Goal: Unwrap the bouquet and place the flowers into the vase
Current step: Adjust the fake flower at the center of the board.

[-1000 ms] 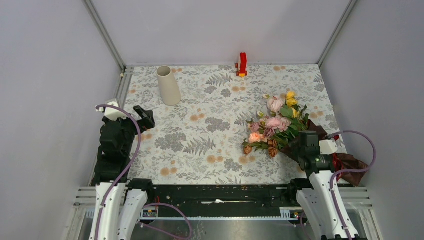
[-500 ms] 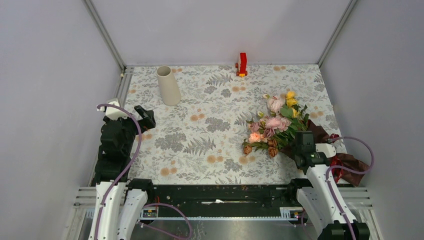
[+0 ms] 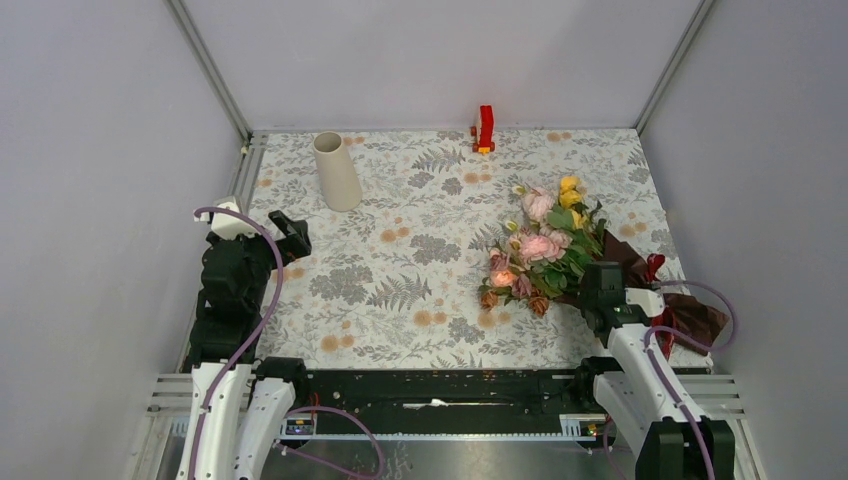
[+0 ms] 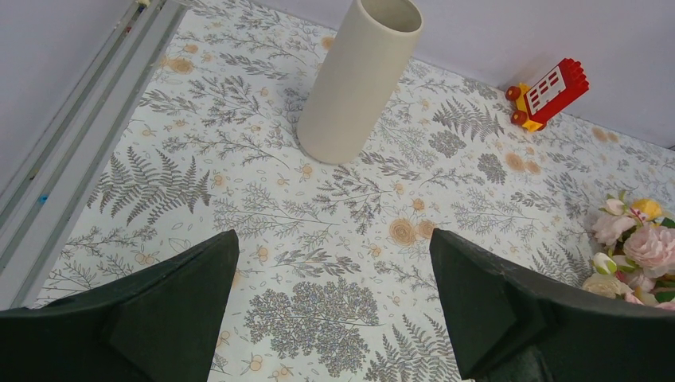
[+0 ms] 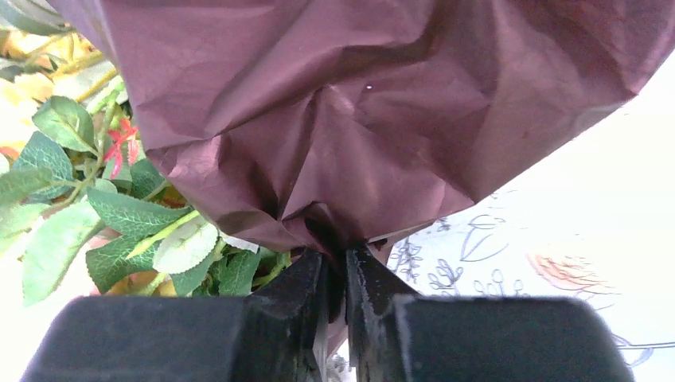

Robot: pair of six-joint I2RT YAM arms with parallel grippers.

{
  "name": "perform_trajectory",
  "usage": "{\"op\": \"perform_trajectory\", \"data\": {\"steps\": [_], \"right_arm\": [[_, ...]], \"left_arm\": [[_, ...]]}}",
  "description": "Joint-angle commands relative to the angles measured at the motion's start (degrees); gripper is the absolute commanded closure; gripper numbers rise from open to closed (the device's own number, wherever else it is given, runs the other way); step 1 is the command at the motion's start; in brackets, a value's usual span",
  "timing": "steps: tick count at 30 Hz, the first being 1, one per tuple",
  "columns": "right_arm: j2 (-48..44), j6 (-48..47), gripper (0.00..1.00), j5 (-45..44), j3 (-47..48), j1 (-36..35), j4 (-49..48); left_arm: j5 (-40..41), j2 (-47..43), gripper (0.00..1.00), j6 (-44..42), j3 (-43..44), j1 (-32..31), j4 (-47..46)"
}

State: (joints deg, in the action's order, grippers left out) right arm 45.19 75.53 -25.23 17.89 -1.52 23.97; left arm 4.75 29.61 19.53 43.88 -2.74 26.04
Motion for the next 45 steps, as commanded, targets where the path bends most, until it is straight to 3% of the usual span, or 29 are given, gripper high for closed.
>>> {"op": "perform_trajectory", "data": {"steps": [1, 7, 24, 29, 34, 37, 40, 41, 45], "right_arm": [[1.4, -1.0, 0.89, 3.8, 0.0, 0.1, -4.0], [4.9, 1.4, 0.94, 8.8, -1.4, -1.9, -10.2], [31.5, 11.5, 0.93, 1.5, 15.9, -35.5, -17.9], [35.8, 13.6, 0.93, 1.3, 17.9, -39.2, -21.4], [35.5, 9.4, 0.9, -0.3, 19.9, -40.4, -21.2], [31.2, 2.3, 0.77, -2.7, 18.6, -40.3, -23.2], [25.4, -8.1, 0.45, -3.7, 17.2, -40.3, -25.8], [23.4, -11.9, 0.39, -3.5, 17.1, -40.1, -25.4], [15.5, -24.9, 0.25, -3.8, 18.9, -38.8, -17.0]], "left_arm": [[0.5, 0.2, 0.01, 0.1, 0.8, -0.2, -2.5], [0.6, 0.1, 0.01, 0.1, 0.8, -0.2, -2.5], [0.8, 0.3, 0.01, 0.0, 0.7, 0.0, -2.5], [0.5, 0.5, 0.01, 0.1, 0.7, -0.1, -2.6], [0.2, 1.1, 0.01, -0.1, 0.7, -0.1, -2.6], [-0.5, 1.6, 0.01, -0.2, 0.6, -0.1, -2.7], [-1.5, 2.3, 0.01, -0.3, 0.3, 0.0, -3.1], [-1.8, 2.6, 0.01, -0.4, 0.3, 0.0, -3.2], [-3.3, 3.5, 0.01, -0.8, -0.1, 0.0, -3.8]]}}
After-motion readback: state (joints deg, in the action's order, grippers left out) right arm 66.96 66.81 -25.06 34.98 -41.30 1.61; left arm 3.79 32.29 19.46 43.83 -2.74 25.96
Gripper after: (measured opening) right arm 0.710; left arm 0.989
